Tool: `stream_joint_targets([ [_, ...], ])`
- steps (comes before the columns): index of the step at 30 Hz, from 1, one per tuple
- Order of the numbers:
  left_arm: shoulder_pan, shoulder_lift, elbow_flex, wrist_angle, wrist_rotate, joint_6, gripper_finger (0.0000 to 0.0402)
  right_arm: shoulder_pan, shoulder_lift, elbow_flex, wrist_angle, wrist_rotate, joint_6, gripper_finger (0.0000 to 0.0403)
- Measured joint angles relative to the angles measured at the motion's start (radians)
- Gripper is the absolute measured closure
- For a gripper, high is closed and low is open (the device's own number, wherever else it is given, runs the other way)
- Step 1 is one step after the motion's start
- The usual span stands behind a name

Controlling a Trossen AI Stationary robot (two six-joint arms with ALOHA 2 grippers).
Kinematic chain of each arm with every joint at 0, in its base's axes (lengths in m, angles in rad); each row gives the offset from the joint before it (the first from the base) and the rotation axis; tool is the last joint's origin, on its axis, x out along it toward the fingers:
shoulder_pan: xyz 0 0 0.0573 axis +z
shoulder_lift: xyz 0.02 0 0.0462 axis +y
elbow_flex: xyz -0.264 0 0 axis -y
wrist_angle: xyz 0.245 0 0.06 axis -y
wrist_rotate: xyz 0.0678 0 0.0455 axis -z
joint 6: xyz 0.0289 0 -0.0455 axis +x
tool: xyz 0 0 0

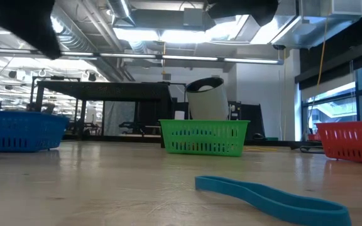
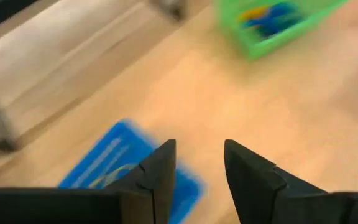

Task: Pick & Place Office Desk Supplies
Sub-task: Put the black rubber band into the blue bin

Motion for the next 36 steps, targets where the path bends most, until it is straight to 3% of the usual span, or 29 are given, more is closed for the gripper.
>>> stream_joint_targets([
  [7, -0.005, 0.002, -0.023, 0.392, -0.044, 0.317, 0.0272, 0.0, 0.0, 0.0, 0.0, 0.0, 0.0, 0.0253],
  [12, -0.005, 0.002, -0.023, 0.563, -0.048, 0.45, 0.0272, 0.0, 0.0, 0.0, 0.0, 0.0, 0.0, 0.0253],
  [20, -0.005, 0.035, -0.023, 0.69, -0.05, 0.603, 0.0271, -0.013, 0.0, 0.0, 0.004, 0.003, -0.001, 0.0252],
  [30, 0.012, 0.226, -0.023, 0.898, -0.035, 0.854, 0.027, -0.018, 0.0, 0.001, 0.017, -0.042, 0.092, 0.0252],
  [36, 0.036, 0.265, -0.024, 0.925, 0.059, 0.849, 0.0265, -0.024, 0.0, 0.001, 0.058, -0.05, 0.098, 0.0252],
])
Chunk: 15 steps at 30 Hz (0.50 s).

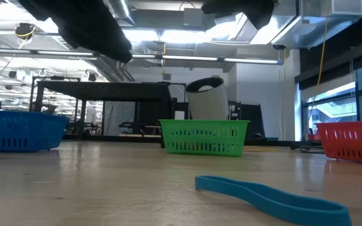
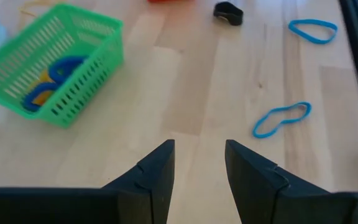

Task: Pick & Place Office Desk Supplies
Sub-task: Put the black rubber band into the blue bin

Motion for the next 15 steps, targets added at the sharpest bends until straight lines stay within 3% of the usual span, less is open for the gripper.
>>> stream_joint_targets([
  [3, 0.004, 0.0, 0.0, 0.001, 0.018, -0.012, 0.0266, -0.009, 0.0, 0.0, -0.002, -0.038, -0.008, 0.0252],
  [6, 0.001, -0.003, 0.0, 0.001, 0.022, -0.015, 0.0267, -0.016, 0.0, 0.0, -0.064, -0.2, 0.02, 0.0252],
  [9, -0.004, -0.003, 0.0, 0.001, 0.028, -0.016, 0.0267, 0.0, 0.0, 0.0, -0.202, -0.34, 0.143, 0.0252],
  [15, -0.014, -0.003, 0.0, 0.0, 0.029, -0.004, 0.0267, 0.081, 0.018, 0.0, -0.494, -0.482, 0.337, 0.0252],
])
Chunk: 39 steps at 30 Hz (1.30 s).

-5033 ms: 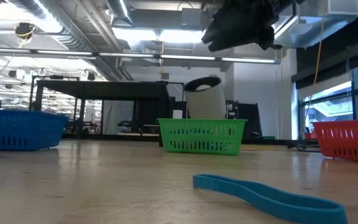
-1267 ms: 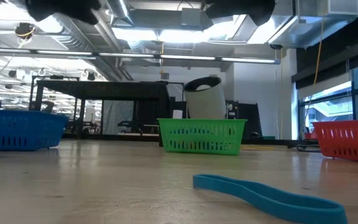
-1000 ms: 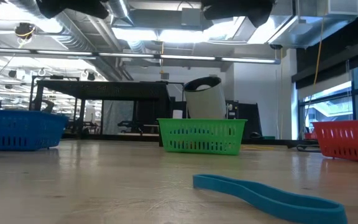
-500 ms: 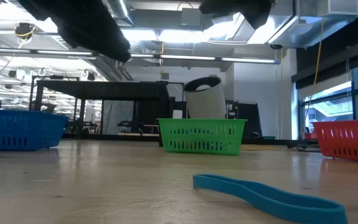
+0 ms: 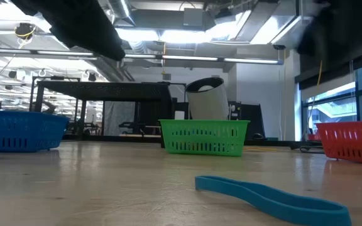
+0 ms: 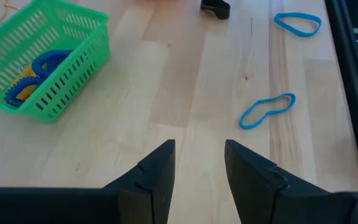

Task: Pick & Place Office Desk Supplies
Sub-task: Put the black rubber band into the blue bin

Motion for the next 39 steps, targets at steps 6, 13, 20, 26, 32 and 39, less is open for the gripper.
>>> stream_joint_targets([
  [6, -0.006, 0.0, 0.0, -0.006, 0.003, 0.009, 0.0267, 0.087, 0.064, 0.0, -0.077, 0.017, -0.091, 0.0252],
  [13, -0.011, 0.0, 0.0, -0.011, 0.005, 0.009, 0.0267, 0.135, 0.117, 0.0, -0.112, 0.02, -0.249, 0.0252],
  [20, -0.004, 0.0, 0.0, -0.012, 0.0, 0.009, 0.0268, 0.135, 0.147, 0.0, -0.133, 0.012, -0.23, 0.0253],
  [26, -0.004, 0.0, 0.0, -0.015, -0.001, 0.009, 0.0268, 0.135, 0.171, 0.0, -0.153, 0.012, -0.233, 0.0253],
  [32, -0.004, 0.0, 0.0, -0.015, -0.002, 0.009, 0.0268, 0.128, 0.178, -0.009, -0.159, 0.012, -0.232, 0.0253],
  [39, -0.004, 0.0, 0.0, -0.015, -0.002, 0.009, 0.0268, 0.108, 0.178, -0.076, -0.16, 0.015, -0.217, 0.0253],
])
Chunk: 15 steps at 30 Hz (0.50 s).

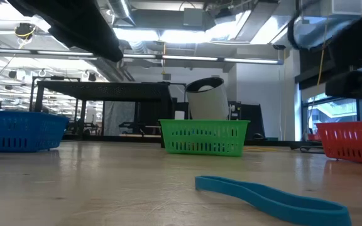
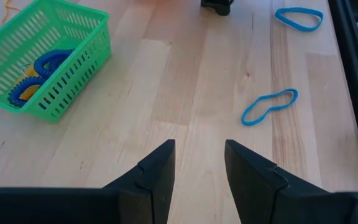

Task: Pick & Place Office Desk Supplies
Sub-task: Put the black rubber band into the blue bin

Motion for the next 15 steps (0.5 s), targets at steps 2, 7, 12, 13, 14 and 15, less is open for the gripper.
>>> stream_joint_targets([
  [2, 0.0, 0.0, 0.0, 0.0, 0.0, 0.0, 0.0268, -0.002, 0.0, -0.013, -0.002, 0.031, 0.004, 0.0253],
  [7, 0.0, 0.0, 0.0, 0.0, 0.0, 0.0, 0.0268, -0.002, 0.0, -0.035, 0.016, 0.041, 0.006, 0.0271],
  [12, 0.0, 0.0, 0.0, 0.0, 0.0, 0.001, 0.0268, -0.001, 0.0, -0.04, 0.032, 0.02, 0.003, 0.0324],
  [13, 0.0, 0.0, 0.0, 0.0, 0.0, 0.001, 0.0268, -0.001, 0.0, -0.04, 0.036, 0.019, 0.003, 0.0337],
  [14, 0.0, 0.0, 0.0, 0.0, 0.0, 0.001, 0.0268, -0.001, 0.0, -0.04, 0.042, 0.02, 0.002, 0.0352],
  [15, 0.0, 0.0, 0.0, 0.0, 0.0, 0.001, 0.0268, -0.001, 0.0, -0.041, 0.046, 0.02, -0.004, 0.0366],
])
